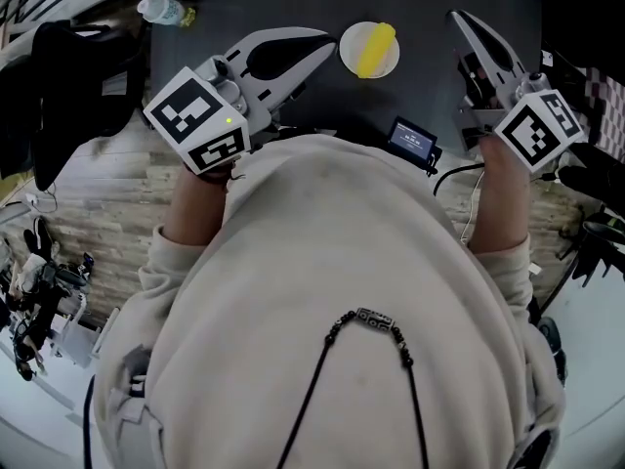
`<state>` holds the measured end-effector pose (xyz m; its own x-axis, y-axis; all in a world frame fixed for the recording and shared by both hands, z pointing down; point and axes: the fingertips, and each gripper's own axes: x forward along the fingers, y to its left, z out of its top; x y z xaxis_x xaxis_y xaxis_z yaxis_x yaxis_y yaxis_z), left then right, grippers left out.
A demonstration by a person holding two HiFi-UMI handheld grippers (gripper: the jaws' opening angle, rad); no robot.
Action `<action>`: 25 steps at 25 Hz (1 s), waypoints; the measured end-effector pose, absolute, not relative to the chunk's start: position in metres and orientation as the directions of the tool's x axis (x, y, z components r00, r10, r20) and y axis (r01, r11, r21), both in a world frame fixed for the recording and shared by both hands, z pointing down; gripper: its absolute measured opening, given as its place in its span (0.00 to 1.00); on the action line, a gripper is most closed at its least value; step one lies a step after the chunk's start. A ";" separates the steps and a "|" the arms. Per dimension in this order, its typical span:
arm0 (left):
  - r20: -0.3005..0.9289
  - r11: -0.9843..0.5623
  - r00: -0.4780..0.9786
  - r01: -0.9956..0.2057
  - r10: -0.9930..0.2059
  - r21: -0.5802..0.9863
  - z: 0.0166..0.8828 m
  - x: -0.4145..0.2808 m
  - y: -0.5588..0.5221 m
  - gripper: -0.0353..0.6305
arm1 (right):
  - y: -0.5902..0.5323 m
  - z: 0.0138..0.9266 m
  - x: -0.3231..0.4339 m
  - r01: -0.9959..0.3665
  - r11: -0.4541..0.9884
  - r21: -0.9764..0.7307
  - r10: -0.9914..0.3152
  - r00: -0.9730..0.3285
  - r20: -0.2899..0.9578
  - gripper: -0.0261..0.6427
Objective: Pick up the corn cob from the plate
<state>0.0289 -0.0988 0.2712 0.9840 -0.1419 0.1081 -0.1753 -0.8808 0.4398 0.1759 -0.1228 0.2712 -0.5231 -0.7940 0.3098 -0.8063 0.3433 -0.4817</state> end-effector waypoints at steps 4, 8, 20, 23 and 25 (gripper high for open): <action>0.105 -0.874 0.984 -0.177 -0.145 0.452 0.277 0.026 -0.099 0.06 | -0.125 0.286 0.170 -0.806 0.332 -0.490 -0.778 -0.528 0.341 0.06; 0.109 -0.876 0.984 -0.177 -0.143 0.449 0.280 0.034 -0.095 0.06 | -0.123 0.300 0.176 -0.816 0.304 -0.492 -0.768 -0.515 0.380 0.06; 0.130 -0.863 0.976 -0.216 -0.175 0.456 0.284 0.029 -0.094 0.06 | -0.120 0.350 0.174 -0.818 0.290 -0.496 -0.691 -0.538 0.483 0.06; 0.135 -0.858 0.974 -0.225 -0.183 0.462 0.287 0.024 -0.094 0.06 | -0.122 0.361 0.170 -0.816 0.289 -0.500 -0.673 -0.545 0.500 0.07; 0.139 -0.855 0.973 -0.229 -0.185 0.465 0.288 0.024 -0.095 0.06 | -0.123 0.368 0.170 -0.816 0.286 -0.502 -0.662 -0.547 0.512 0.08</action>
<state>0.0238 -0.0945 0.2882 0.9728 -0.1853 0.1387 -0.2292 -0.8551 0.4651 0.1695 -0.1231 0.3681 -0.5469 -0.6622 0.5122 -0.8163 0.2858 -0.5020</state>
